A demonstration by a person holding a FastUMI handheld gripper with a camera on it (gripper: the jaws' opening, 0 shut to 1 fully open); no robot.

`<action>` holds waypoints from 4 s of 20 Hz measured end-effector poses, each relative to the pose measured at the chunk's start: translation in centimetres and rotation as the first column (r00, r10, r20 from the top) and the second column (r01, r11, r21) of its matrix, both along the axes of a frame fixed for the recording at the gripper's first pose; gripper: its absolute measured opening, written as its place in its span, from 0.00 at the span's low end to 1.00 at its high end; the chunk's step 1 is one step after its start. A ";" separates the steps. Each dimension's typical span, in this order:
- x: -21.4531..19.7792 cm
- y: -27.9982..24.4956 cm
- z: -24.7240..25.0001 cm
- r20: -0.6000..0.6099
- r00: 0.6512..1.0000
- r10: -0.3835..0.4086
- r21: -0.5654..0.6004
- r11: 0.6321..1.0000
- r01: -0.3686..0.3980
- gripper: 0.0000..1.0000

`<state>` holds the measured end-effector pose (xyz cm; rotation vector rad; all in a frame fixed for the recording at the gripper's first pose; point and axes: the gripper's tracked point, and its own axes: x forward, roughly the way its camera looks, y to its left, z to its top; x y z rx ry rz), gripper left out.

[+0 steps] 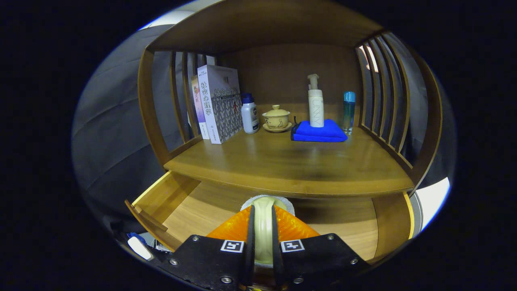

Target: Pull open the drawer, take out the items inside it, and place them on the countertop above the cabinet.

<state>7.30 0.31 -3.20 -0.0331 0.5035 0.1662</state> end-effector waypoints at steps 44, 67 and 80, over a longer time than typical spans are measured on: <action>11.3 -2.6 9.5 0.231 0.953 -0.195 0.112 0.979 0.173 0.89; -6.3 2.2 6.2 0.368 0.928 -0.055 0.013 0.998 0.054 0.94; -13.2 3.5 2.3 0.336 0.942 -0.018 -0.010 1.000 0.022 0.94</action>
